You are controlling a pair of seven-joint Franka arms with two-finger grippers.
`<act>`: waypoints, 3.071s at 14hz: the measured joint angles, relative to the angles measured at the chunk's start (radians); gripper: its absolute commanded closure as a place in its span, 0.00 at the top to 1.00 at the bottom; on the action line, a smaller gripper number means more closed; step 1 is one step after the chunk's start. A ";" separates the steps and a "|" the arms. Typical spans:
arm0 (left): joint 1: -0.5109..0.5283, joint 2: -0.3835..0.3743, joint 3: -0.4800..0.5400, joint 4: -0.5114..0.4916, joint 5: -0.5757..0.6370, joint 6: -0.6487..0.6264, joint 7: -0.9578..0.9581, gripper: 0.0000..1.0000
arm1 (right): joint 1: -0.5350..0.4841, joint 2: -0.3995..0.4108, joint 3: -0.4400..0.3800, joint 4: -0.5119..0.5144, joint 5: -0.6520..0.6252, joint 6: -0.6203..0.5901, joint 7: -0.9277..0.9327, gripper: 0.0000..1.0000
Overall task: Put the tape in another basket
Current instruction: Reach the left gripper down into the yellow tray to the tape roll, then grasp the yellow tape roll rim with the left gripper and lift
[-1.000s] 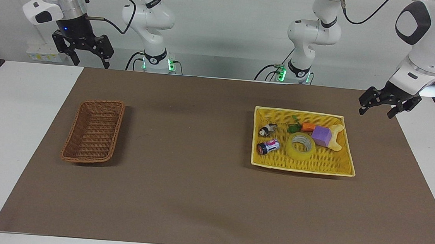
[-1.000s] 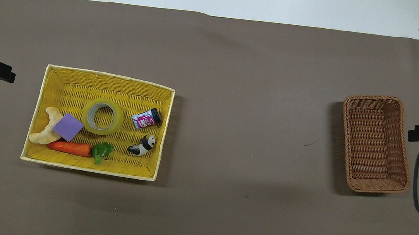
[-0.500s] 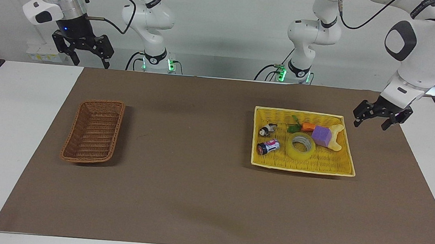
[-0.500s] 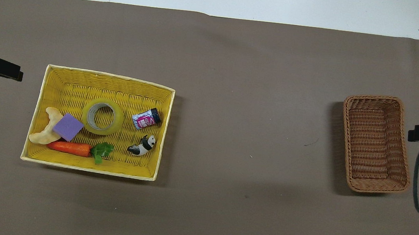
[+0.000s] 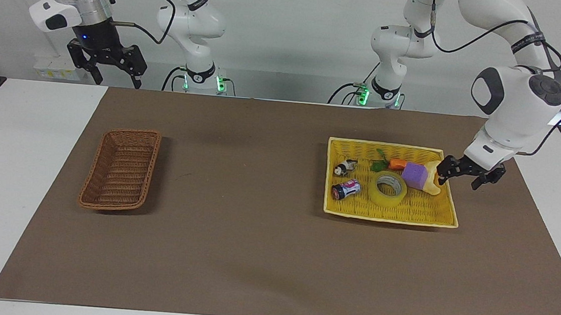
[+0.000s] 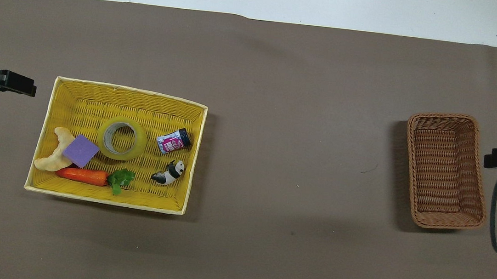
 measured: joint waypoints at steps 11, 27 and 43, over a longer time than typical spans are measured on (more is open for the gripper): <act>-0.120 0.039 -0.005 -0.266 0.000 0.269 -0.003 0.92 | 0.000 0.000 0.000 0.000 0.000 0.000 0.000 1.00; -0.121 0.022 0.000 -0.162 -0.001 0.129 -0.068 0.00 | 0.000 0.000 0.000 0.000 0.000 0.000 0.000 1.00; -0.329 -0.016 -0.052 -0.001 -0.132 0.081 -0.648 0.00 | 0.000 0.000 0.000 0.000 0.000 0.000 0.000 1.00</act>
